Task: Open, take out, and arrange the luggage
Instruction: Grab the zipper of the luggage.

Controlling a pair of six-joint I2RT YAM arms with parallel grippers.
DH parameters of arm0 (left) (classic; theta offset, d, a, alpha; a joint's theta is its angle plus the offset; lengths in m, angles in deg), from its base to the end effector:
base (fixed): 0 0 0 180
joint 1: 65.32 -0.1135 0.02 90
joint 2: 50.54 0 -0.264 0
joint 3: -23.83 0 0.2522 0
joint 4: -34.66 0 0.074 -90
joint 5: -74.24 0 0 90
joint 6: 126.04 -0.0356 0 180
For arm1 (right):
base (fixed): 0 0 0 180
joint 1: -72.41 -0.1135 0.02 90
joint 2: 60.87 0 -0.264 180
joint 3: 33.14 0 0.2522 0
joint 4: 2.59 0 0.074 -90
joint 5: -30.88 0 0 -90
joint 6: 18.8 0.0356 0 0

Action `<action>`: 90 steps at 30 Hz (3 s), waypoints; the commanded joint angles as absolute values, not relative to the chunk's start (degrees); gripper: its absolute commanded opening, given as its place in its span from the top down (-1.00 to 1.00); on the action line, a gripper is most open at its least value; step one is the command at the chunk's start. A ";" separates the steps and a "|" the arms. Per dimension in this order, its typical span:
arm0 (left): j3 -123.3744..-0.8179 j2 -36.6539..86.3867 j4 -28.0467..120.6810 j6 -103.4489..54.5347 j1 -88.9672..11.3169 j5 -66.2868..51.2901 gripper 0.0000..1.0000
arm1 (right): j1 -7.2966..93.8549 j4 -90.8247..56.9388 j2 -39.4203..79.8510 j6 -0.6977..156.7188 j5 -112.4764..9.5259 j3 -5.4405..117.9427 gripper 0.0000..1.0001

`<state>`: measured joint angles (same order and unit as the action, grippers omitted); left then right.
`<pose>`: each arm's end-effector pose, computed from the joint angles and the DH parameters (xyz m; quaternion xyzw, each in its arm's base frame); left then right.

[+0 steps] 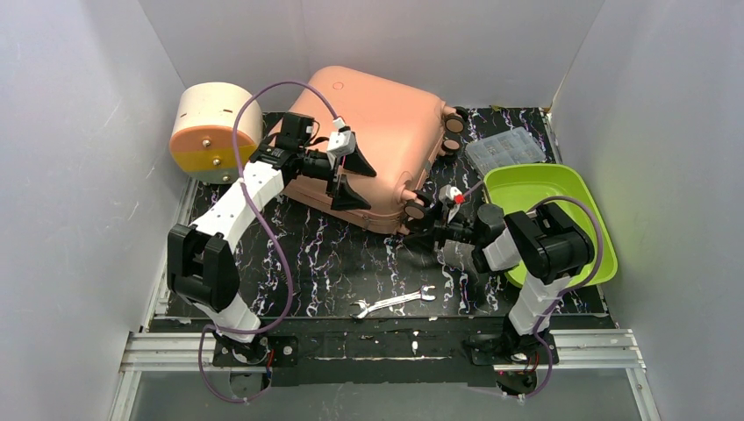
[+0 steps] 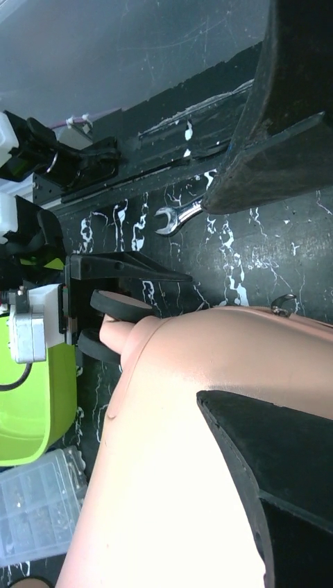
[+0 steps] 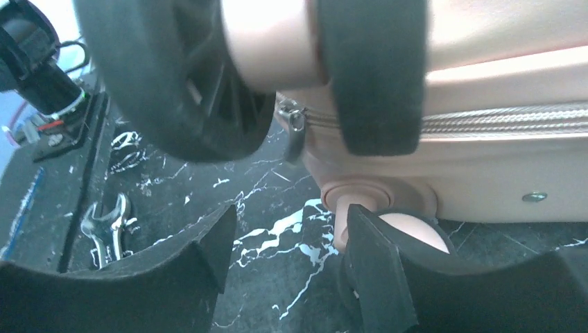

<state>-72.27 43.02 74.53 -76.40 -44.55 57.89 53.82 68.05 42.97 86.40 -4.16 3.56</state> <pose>0.3200 -0.1579 0.3372 0.5938 0.4825 -0.4689 0.4413 0.2517 0.1154 0.1432 -0.3539 0.5977 0.4903 0.5264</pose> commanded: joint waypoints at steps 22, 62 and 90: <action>-63.40 34.90 60.28 -62.85 -44.32 45.78 -0.97 | 44.04 75.51 35.68 68.20 -25.00 -0.82 -0.34; -62.62 34.46 61.87 -64.63 -44.32 46.30 -0.99 | 36.96 70.26 33.36 60.62 -37.88 2.18 0.68; -62.42 34.21 62.13 -64.81 -44.31 46.47 -0.99 | 34.88 72.79 31.19 56.62 -38.37 0.93 0.69</action>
